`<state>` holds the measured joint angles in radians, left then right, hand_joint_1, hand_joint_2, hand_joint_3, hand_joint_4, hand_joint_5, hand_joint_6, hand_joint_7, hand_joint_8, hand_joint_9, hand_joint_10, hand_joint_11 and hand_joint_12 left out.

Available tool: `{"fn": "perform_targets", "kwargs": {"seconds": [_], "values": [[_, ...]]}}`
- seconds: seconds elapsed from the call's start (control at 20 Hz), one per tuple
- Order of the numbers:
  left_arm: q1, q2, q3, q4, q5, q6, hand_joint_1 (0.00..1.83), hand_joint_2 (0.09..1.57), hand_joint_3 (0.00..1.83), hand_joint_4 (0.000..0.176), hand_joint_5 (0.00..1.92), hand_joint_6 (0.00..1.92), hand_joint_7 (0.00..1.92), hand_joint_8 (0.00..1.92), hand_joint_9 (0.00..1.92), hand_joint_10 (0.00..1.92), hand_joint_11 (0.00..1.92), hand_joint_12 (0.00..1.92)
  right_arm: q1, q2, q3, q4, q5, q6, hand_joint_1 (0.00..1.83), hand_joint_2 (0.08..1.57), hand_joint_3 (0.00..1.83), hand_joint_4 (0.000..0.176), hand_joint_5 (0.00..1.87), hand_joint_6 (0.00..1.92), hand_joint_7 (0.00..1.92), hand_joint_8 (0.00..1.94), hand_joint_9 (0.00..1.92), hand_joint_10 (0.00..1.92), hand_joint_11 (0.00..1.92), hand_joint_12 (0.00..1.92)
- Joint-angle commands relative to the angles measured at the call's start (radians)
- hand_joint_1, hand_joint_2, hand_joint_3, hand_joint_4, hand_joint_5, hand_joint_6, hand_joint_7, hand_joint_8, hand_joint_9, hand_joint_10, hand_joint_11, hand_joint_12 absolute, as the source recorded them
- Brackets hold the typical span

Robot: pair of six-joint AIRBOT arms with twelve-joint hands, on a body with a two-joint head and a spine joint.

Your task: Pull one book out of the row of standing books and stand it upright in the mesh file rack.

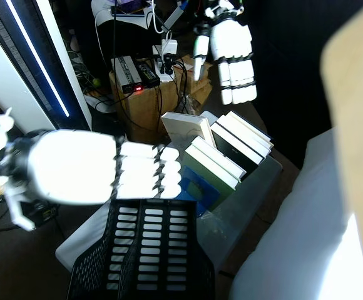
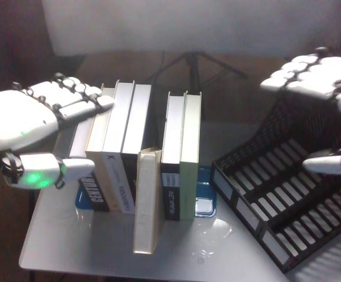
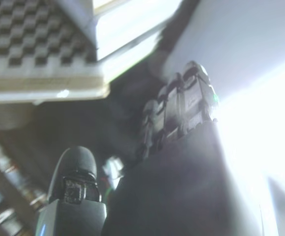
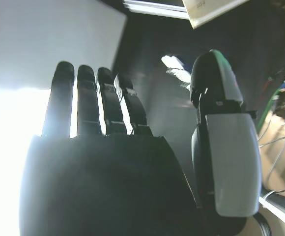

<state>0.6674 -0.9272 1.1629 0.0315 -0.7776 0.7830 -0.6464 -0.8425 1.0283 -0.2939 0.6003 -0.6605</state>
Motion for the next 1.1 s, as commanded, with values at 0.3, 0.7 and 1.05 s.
{"fn": "perform_targets", "kwargs": {"seconds": [0.3,0.7,1.05], "values": [[0.121,-0.007,0.049,-0.262,-0.203,0.008,0.43,1.26,0.0,0.02,0.0,0.0,0.0,0.0,0.0,0.0,0.03,0.02,0.186,-0.091,0.051,-0.386,-0.082,0.219,0.63,1.09,0.0,0.0,0.0,0.0,0.0,0.0,0.0,0.0,0.0,0.0],[0.211,-0.031,0.099,-0.432,-0.207,0.008,0.46,1.24,0.0,0.007,0.0,0.0,0.0,0.0,0.0,0.0,0.0,0.41,0.35,-0.251,0.124,-1.041,-0.158,0.66,0.62,1.05,0.0,0.0,0.0,0.0,0.0,0.0,0.0,0.0,0.0,0.0],[0.229,-0.04,0.133,-0.487,-0.189,0.003,0.54,1.25,0.0,0.056,0.0,0.0,0.0,0.0,0.0,0.0,0.0,0.26,0.396,-0.359,0.18,-1.256,-0.159,0.776,0.59,1.03,0.0,0.0,0.0,0.0,0.0,0.0,0.0,0.0,0.0,0.0]]}}
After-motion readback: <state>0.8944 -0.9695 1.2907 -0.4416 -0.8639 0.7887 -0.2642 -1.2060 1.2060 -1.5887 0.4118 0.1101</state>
